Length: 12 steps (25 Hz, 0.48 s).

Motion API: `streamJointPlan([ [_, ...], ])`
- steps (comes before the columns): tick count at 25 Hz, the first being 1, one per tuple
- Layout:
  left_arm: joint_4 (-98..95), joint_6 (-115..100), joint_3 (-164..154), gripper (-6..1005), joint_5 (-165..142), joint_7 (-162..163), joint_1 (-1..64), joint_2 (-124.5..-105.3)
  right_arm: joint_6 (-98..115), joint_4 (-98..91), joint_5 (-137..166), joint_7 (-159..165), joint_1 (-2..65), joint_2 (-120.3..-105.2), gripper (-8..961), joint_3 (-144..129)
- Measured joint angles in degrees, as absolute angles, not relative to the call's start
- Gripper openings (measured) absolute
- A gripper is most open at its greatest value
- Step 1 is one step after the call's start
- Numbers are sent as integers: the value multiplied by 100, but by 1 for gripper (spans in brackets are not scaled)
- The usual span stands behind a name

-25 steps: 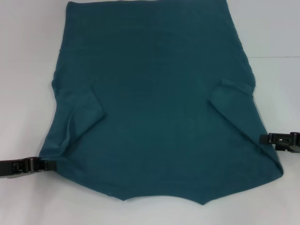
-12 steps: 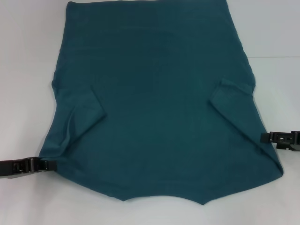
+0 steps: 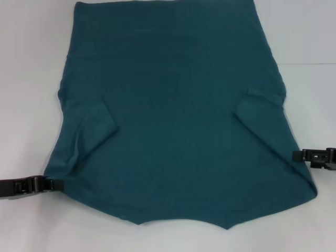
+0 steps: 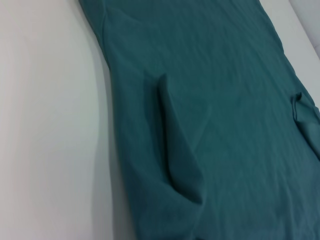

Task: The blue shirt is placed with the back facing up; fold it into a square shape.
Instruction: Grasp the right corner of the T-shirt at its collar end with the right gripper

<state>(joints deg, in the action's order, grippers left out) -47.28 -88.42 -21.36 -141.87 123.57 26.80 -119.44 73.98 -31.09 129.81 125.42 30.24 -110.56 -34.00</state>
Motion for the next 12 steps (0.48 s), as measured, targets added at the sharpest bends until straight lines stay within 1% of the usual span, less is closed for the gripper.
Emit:
streamJointPlan([
  [5, -4729, -8820, -2136, 7, -14180, 12357, 2680, -11945, 7388, -3113, 13006, 12542, 3048, -11058, 861, -3411],
  [12, -4728, -8815, -2139, 7, -14113, 12357, 2680, -11945, 7382, -3113, 13095, 12555, 3102, -11107, 862, -3450],
])
